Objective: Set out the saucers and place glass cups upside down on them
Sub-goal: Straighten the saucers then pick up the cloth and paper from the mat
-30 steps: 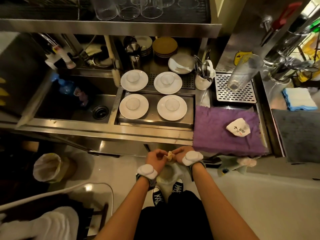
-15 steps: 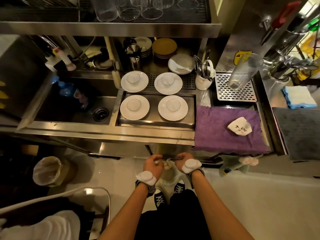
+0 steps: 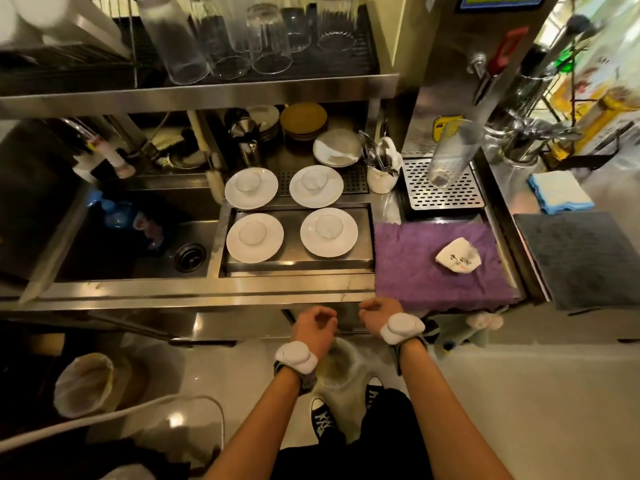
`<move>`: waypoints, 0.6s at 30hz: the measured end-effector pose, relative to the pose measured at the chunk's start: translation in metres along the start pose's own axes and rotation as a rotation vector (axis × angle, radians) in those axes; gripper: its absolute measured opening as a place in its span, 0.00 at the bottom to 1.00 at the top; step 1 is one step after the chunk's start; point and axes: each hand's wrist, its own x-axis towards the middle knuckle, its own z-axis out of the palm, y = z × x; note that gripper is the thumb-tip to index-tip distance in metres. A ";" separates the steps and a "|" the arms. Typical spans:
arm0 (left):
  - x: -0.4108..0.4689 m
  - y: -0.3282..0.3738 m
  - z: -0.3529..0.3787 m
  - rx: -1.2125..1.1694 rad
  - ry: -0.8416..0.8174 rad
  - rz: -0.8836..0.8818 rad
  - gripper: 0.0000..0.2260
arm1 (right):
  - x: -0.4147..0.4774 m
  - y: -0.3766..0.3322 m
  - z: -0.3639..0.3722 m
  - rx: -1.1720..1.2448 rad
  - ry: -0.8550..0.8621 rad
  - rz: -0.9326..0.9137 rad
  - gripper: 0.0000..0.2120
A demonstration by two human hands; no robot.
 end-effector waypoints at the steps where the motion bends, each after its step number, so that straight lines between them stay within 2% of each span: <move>1: 0.002 0.005 0.002 -0.006 0.000 0.003 0.05 | 0.000 -0.002 -0.003 0.007 0.021 0.003 0.10; 5: 0.011 0.038 0.026 -0.049 -0.021 0.020 0.06 | 0.011 -0.004 -0.039 0.089 0.134 0.009 0.04; 9: 0.023 0.068 0.054 0.005 -0.047 0.037 0.06 | 0.026 -0.006 -0.085 0.122 0.191 0.034 0.06; 11: 0.031 0.082 0.069 0.000 -0.079 0.033 0.06 | 0.032 -0.007 -0.106 0.114 0.217 0.034 0.10; 14: 0.048 0.106 0.098 -0.003 -0.118 0.032 0.06 | 0.045 -0.002 -0.142 0.150 0.296 0.020 0.06; 18: 0.069 0.128 0.128 0.042 -0.122 0.052 0.08 | 0.058 0.001 -0.176 0.179 0.390 0.038 0.10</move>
